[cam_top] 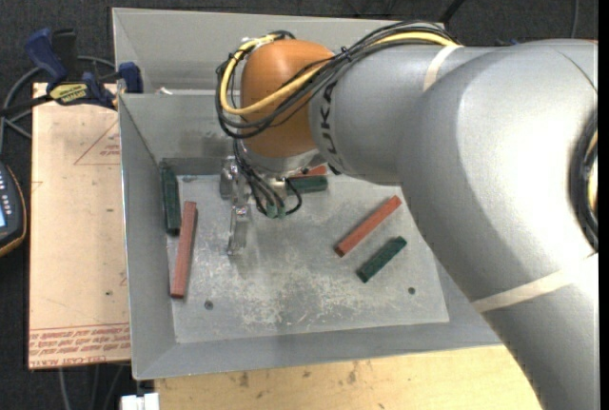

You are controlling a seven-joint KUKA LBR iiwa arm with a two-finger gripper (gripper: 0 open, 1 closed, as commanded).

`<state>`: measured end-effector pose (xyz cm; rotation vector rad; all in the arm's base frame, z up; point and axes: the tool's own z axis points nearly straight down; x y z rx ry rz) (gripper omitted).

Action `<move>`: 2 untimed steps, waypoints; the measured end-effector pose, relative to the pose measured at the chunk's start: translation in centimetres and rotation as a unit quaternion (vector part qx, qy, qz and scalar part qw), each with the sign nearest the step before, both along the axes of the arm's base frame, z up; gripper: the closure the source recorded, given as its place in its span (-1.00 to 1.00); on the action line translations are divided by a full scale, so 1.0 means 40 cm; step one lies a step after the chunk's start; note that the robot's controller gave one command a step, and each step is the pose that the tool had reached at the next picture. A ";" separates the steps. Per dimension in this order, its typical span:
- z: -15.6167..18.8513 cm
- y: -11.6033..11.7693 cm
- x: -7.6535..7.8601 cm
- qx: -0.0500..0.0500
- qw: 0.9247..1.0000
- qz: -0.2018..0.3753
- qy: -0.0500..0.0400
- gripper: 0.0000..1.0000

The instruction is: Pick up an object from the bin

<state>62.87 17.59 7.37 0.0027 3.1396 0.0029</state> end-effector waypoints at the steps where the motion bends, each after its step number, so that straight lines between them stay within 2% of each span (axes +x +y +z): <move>1: 0.137 -0.324 0.035 -0.002 1.000 0.029 -0.003 -1.00; 2: -0.010 -0.350 0.065 0.000 1.000 0.003 -0.002 -1.00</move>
Offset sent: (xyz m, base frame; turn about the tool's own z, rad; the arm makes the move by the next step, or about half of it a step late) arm 0.0118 -0.1238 0.0523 -0.0662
